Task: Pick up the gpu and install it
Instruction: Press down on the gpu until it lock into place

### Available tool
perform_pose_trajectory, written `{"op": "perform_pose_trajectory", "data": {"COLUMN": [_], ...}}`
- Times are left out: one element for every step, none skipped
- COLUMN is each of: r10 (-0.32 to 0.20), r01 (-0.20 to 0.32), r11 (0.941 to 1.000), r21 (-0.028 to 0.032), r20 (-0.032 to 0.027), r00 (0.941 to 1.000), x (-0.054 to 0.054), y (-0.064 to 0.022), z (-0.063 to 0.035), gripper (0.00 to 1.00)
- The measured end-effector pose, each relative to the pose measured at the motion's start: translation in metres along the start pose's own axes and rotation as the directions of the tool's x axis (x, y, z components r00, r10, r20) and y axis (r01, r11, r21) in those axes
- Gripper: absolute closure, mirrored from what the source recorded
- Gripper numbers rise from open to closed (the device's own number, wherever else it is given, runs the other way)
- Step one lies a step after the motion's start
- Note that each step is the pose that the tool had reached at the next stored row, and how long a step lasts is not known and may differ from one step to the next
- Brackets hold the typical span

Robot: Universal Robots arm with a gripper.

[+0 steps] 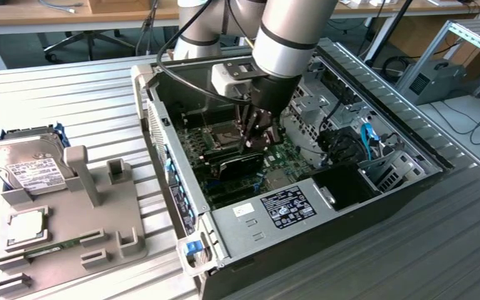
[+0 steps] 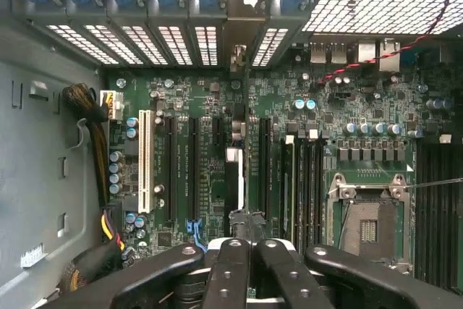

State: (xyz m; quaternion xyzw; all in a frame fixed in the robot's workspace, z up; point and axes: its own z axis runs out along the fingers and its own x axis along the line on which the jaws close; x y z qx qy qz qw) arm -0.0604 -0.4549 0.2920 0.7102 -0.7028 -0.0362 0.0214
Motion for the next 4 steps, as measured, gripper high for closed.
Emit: {"op": "perform_pose_trajectory", "data": {"r10": [0.0,0.0,0.0,0.0], "r01": [0.0,0.0,0.0,0.0], "r11": [1.0,1.0,1.0,1.0], "r21": [0.0,0.0,0.0,0.0], "r20": [0.0,0.0,0.0,0.0], "r00": [1.0,1.0,1.0,1.0], "x": [0.0,0.0,0.0,0.0], "y": [0.0,0.0,0.0,0.0], "z": [0.0,0.0,0.0,0.0], "gripper": [0.89,0.89,0.89,0.89]}}
